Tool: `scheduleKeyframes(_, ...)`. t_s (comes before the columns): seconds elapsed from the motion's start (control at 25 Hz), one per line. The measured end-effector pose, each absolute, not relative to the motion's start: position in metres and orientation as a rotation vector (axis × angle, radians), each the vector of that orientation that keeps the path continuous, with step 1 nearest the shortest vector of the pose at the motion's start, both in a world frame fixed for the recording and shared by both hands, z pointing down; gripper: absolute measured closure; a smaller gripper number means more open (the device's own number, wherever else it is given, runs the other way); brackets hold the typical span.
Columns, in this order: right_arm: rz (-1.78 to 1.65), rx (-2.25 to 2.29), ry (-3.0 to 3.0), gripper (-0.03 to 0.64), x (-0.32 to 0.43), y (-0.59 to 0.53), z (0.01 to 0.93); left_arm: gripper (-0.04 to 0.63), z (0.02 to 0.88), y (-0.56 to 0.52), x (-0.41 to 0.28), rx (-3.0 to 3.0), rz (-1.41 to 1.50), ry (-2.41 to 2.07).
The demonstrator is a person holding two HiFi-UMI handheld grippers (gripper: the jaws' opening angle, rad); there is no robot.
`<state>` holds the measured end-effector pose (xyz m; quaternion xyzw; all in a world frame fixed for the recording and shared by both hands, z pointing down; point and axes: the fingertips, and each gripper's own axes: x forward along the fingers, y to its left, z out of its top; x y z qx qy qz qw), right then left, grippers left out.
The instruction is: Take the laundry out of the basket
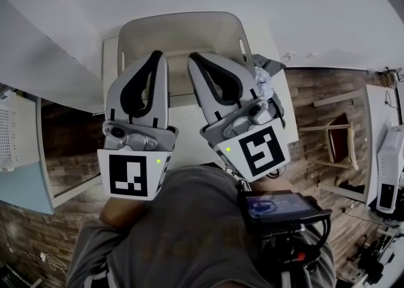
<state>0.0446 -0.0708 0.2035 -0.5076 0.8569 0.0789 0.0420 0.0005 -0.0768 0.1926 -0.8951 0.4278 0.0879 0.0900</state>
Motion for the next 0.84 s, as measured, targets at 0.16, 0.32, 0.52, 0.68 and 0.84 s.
scheduleKeyframes(0.16,0.239,-1.561,2.62,0.611,0.0455,-0.071,0.2049,0.588,0.1933,-0.0769,0.0006,-2.666,0.259,1.267)
scheduleKeyframes(0.32,0.238,-1.567,2.618,0.611,0.0462,-0.0708,0.2054,0.588,0.1929,-0.0766,0.0011,-2.669,0.264,1.259)
scheduleKeyframes(0.52,0.24,-1.57,2.619,0.611,0.0463,-0.0709,0.2069,0.588,0.1937,-0.0768,0.0024,-2.674,0.267,1.25)
scheduleKeyframes(0.68,0.238,-1.571,2.619,0.611,0.0465,-0.0711,0.207,0.588,0.1933,-0.0768,0.003,-2.676,0.268,1.247)
scheduleKeyframes(0.84,0.236,-1.57,2.617,0.611,0.0465,-0.0711,0.2059,0.588,0.1931,-0.0765,0.0023,-2.679,0.261,1.25)
